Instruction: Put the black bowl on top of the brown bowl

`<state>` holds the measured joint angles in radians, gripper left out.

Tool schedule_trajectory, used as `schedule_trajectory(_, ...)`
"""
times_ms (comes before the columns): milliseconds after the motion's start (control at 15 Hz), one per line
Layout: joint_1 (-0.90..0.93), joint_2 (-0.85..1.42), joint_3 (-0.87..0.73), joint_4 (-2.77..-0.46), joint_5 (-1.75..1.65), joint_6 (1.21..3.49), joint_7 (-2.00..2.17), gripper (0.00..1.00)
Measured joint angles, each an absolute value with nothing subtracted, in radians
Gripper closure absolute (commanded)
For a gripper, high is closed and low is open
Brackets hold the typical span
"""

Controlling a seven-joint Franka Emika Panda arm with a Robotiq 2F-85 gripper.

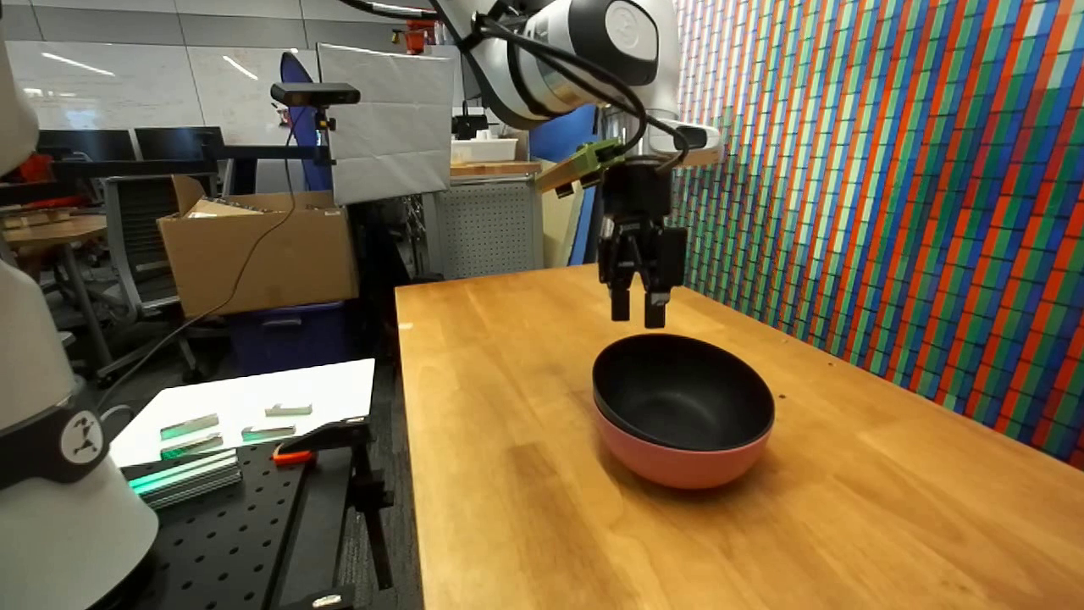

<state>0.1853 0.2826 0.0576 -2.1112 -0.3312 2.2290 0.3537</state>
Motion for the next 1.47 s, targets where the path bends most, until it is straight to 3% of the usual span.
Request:
schedule_trajectory(867, 0.168, 0.010, 0.094, -2.060, -0.130, 2.155, 0.177, 0.00)
schedule_trajectory(1467, 0.096, -0.091, 0.065, -2.031, -0.050, 1.969, 0.063, 0.00)
